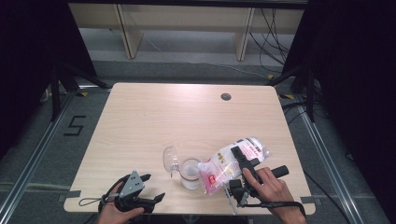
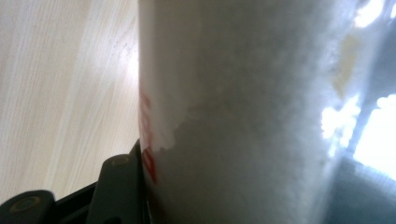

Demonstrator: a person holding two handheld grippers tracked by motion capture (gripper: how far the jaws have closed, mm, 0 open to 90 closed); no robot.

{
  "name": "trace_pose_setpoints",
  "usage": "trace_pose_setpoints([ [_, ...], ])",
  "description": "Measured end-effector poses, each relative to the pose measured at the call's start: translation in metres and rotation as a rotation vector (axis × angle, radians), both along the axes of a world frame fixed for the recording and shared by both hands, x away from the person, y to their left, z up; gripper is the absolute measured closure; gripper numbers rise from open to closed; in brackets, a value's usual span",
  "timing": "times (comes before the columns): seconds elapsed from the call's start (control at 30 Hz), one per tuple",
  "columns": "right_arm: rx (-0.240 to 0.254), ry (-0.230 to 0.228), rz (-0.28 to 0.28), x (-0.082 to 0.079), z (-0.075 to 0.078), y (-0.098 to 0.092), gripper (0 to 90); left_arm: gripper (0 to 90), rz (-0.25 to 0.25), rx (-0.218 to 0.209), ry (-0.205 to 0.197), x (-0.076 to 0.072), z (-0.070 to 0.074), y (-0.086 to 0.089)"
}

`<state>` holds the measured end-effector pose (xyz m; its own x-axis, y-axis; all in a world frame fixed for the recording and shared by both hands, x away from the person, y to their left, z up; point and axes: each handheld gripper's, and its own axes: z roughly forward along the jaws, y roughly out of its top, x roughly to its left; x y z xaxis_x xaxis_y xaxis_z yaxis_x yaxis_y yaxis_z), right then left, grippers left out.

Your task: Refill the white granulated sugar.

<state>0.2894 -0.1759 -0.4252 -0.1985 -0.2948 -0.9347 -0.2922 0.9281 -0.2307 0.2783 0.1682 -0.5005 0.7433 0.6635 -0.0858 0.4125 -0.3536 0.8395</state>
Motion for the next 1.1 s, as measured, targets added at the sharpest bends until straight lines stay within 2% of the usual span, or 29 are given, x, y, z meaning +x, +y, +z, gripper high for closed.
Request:
trace_pose_setpoints([
  [0.03, -0.004, -0.008, -0.002, 0.0, -0.001, -0.001, 47.6, 17.4, -0.001, -0.003, 0.003, 0.0, 0.0, 0.0],
  [0.07, 0.01, 0.012, -0.041, -0.002, -0.001, -0.002, 47.6, 17.4, -0.002, -0.003, 0.004, 0.0, 0.0, 0.0],
  [0.1, 0.009, -0.006, -0.012, -0.001, -0.001, -0.003, 47.6, 17.4, -0.002, -0.002, 0.004, 0.0, 0.0, 0.0],
  [0.13, 0.04, 0.005, -0.035, -0.003, -0.003, -0.004, 47.6, 17.4, -0.001, 0.001, 0.002, 0.0, 0.0, 0.0],
  [0.17, 0.035, 0.0, -0.032, -0.004, -0.002, -0.004, 47.6, 17.4, -0.005, 0.021, -0.018, 0.001, 0.001, 0.002],
  [0.2, 0.012, -0.004, -0.007, -0.003, -0.001, -0.003, 47.6, 17.4, -0.016, 0.02, -0.019, 0.002, 0.001, 0.002],
  [0.23, 0.026, 0.015, -0.041, -0.006, -0.001, -0.003, 47.6, 17.4, -0.002, -0.002, 0.002, 0.0, 0.0, 0.0],
  [0.27, 0.028, 0.007, -0.027, -0.006, -0.001, -0.001, 47.6, 17.4, -0.006, 0.018, -0.004, 0.0, 0.001, 0.001],
  [0.3, 0.01, -0.007, 0.006, -0.005, 0.0, 0.0, 47.6, 17.4, -0.002, 0.008, -0.006, 0.001, 0.0, 0.0],
  [0.37, 0.029, 0.003, -0.001, -0.007, -0.001, 0.002, 47.6, 17.4, -0.001, 0.0, 0.001, 0.0, 0.0, 0.0],
  [0.4, 0.002, 0.004, 0.004, -0.007, 0.002, 0.004, 47.7, 17.4, 0.0, -0.001, 0.001, 0.0, 0.0, 0.0],
  [0.43, 0.048, 0.009, 0.003, -0.007, -0.002, 0.004, 47.7, 17.4, -0.001, 0.002, -0.001, 0.0, 0.0, 0.0],
  [0.47, 0.007, -0.008, 0.032, -0.005, 0.002, 0.006, 47.7, 17.4, -0.009, 0.011, 0.0, 0.001, 0.0, 0.001],
  [0.57, 0.04, 0.011, 0.006, -0.005, -0.002, 0.006, 47.7, 17.4, -0.008, 0.017, -0.006, 0.001, 0.0, 0.001],
  [0.6, 0.03, 0.017, -0.002, -0.004, -0.001, 0.006, 47.7, 17.4, -0.012, 0.025, -0.011, 0.001, 0.001, 0.002],
  [0.63, 0.011, -0.01, 0.034, -0.002, 0.001, 0.007, 47.8, 17.4, -0.013, 0.023, -0.012, 0.001, 0.001, 0.001],
  [0.67, 0.022, 0.009, 0.001, -0.002, -0.001, 0.005, 47.8, 17.4, -0.01, 0.008, 0.002, 0.001, 0.0, 0.0],
  [0.7, 0.068, 0.013, -0.018, -0.001, -0.002, 0.002, 47.8, 17.4, -0.005, 0.008, -0.001, 0.001, 0.0, 0.001],
  [0.73, 0.068, 0.013, -0.018, -0.001, -0.002, 0.002, 47.8, 17.4, -0.005, 0.008, -0.001, 0.001, 0.0, 0.001],
  [0.77, 0.035, 0.013, -0.019, -0.001, 0.0, 0.001, 47.8, 17.4, -0.021, 0.027, -0.001, 0.001, 0.001, 0.002],
  [0.8, 0.048, 0.006, -0.009, 0.0, -0.001, -0.001, 47.8, 17.4, -0.011, 0.009, 0.002, 0.001, 0.0, 0.001],
  [0.83, 0.019, 0.008, -0.019, -0.001, 0.001, -0.001, 47.8, 17.4, -0.008, 0.011, -0.004, 0.001, 0.0, 0.001],
  [0.87, 0.043, 0.011, -0.027, -0.001, 0.0, -0.003, 47.9, 17.4, 0.0, -0.002, 0.002, 0.0, 0.0, 0.0],
  [0.93, 0.032, 0.012, -0.035, -0.004, 0.001, -0.004, 47.9, 17.4, -0.023, 0.031, -0.019, 0.002, 0.001, 0.003],
  [0.97, 0.026, 0.017, -0.027, -0.004, 0.0, -0.004, 47.9, 17.4, -0.015, 0.021, -0.02, 0.002, 0.001, 0.002],
  [1.0, 0.05, 0.016, -0.032, -0.007, -0.002, -0.005, 47.9, 17.4, -0.033, 0.048, -0.023, 0.003, 0.002, 0.004],
  [1.03, 0.02, 0.004, 0.001, -0.006, -0.001, -0.003, 48.0, 17.4, -0.03, 0.05, -0.023, 0.003, 0.002, 0.004],
  [1.07, 0.007, -0.01, 0.022, -0.005, 0.0, -0.002, 48.0, 17.4, -0.02, 0.027, 0.0, 0.001, 0.001, 0.002],
  [1.1, 0.032, 0.016, -0.019, -0.008, -0.002, -0.002, 48.0, 17.4, 0.0, 0.0, 0.003, 0.0, 0.0, 0.0],
])
